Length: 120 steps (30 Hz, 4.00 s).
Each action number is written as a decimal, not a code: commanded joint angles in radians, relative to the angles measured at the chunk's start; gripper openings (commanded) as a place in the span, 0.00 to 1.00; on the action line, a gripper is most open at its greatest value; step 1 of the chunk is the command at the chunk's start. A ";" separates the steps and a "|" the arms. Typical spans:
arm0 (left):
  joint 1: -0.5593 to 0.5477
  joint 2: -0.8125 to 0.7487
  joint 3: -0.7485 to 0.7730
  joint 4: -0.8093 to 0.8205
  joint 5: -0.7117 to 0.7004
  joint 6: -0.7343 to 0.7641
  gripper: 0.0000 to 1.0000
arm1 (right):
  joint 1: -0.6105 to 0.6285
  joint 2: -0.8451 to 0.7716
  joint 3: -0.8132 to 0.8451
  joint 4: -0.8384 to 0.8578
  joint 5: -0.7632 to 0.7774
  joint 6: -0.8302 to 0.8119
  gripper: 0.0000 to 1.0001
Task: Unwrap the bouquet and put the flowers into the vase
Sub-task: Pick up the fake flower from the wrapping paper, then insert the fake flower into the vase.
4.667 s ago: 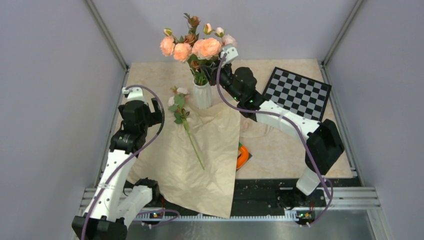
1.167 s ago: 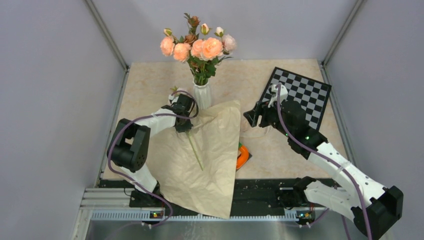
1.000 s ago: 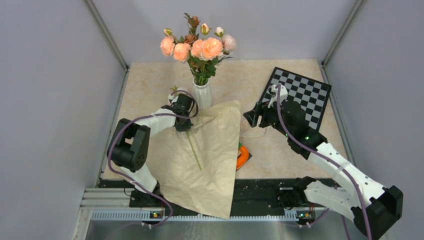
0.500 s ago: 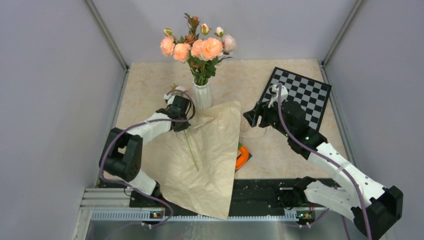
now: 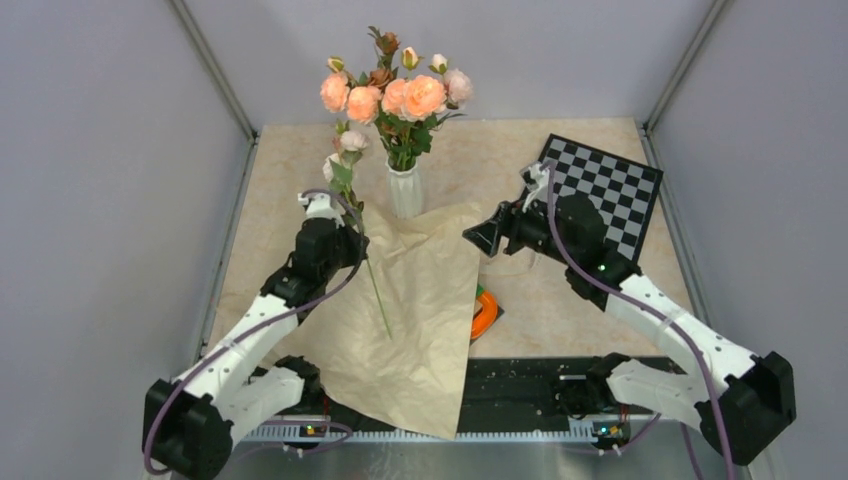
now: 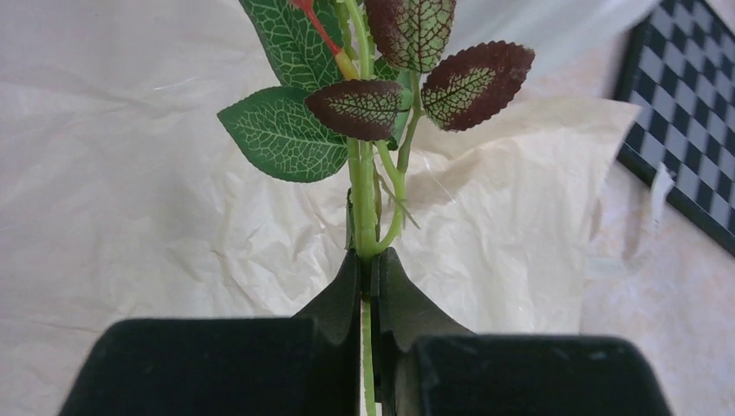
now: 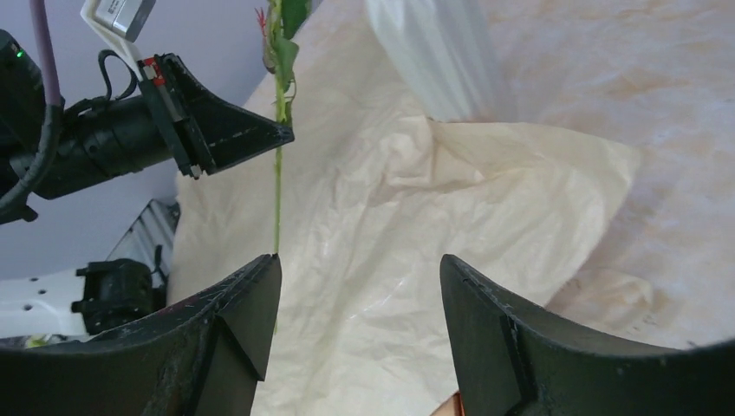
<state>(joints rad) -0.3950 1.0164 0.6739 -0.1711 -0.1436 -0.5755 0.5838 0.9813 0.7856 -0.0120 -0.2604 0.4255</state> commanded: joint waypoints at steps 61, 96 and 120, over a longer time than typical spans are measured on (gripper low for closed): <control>-0.070 -0.271 -0.041 0.303 0.532 -0.059 0.80 | 0.266 0.505 0.568 0.119 -0.230 0.023 0.00; 0.482 -0.170 0.211 -0.293 0.028 0.259 0.99 | 0.296 0.485 1.033 -0.159 0.085 -0.463 0.00; 0.483 -0.223 0.182 -0.295 0.016 0.286 0.99 | 0.296 0.730 1.505 -0.422 0.192 -0.492 0.00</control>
<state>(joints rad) 0.0837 0.8074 0.8619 -0.4919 -0.1207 -0.3035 0.8810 1.7863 2.2211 -0.4137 -0.0971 -0.0887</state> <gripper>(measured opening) 0.987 0.047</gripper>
